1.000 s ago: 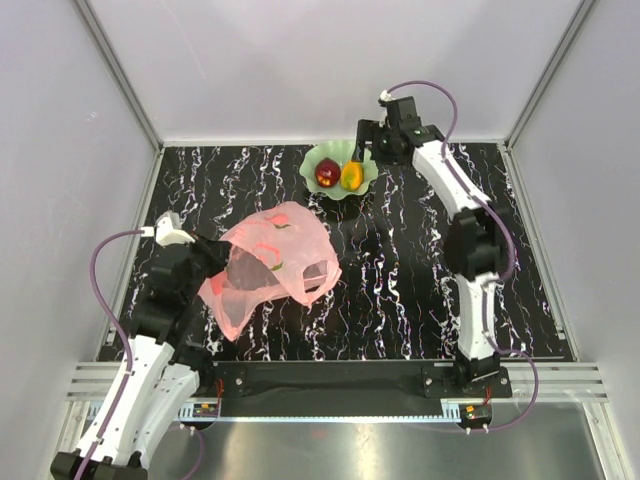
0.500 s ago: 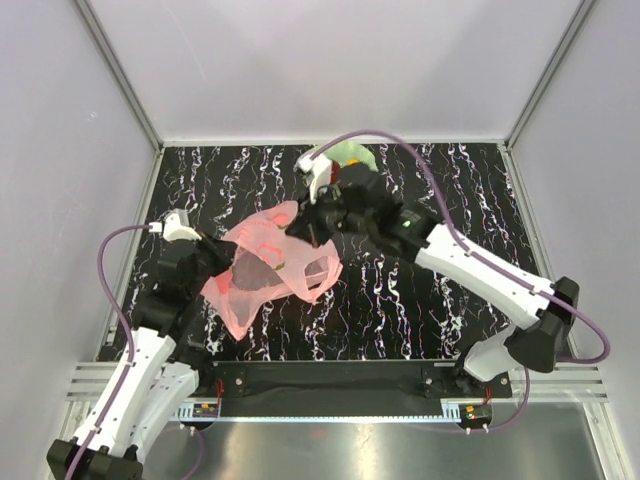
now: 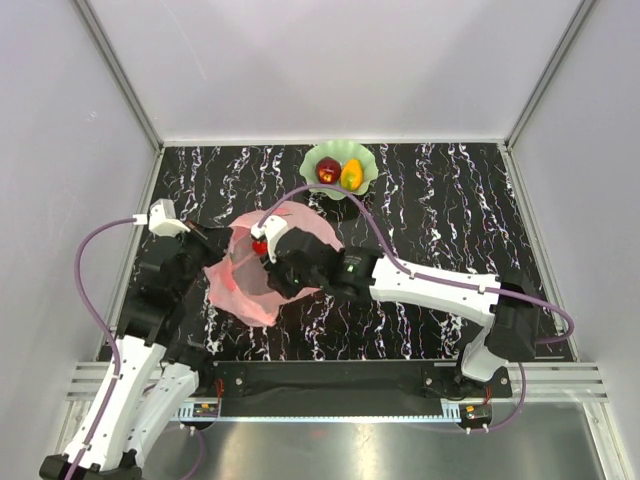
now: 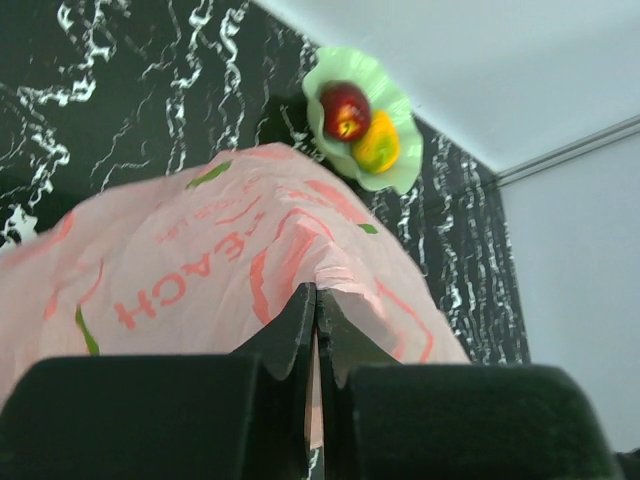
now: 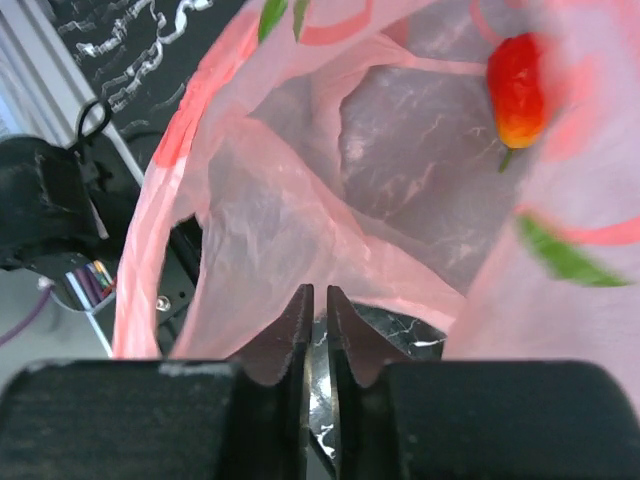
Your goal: Untie the knot of the plastic bag and take out the fruit
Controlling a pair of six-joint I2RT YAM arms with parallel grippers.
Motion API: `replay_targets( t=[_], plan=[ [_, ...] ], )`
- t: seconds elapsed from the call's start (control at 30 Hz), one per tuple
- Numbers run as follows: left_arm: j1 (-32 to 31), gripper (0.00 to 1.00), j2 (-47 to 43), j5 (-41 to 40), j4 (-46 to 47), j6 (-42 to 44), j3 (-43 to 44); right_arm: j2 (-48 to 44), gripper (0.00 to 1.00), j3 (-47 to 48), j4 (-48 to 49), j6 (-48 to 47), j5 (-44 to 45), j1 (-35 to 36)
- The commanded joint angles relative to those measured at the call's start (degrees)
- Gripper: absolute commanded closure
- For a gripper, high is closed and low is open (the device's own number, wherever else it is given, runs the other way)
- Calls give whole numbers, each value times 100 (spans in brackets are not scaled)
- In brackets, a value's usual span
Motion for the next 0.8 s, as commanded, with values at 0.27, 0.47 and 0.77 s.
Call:
replay_targets(
  t=[0.27, 0.47, 0.77],
  plan=[
    [-16, 96, -34, 332, 138, -126, 200, -68, 45, -501, -285, 385, 2674, 297],
    [-16, 71, -218, 260, -346, 296, 33, -428, 35, -536, -259, 536, 3948, -71],
    [-24, 11, -131, 1016, -381, 1043, 331, -823, 28, -992, 935, -264, 2658, -907]
  ],
)
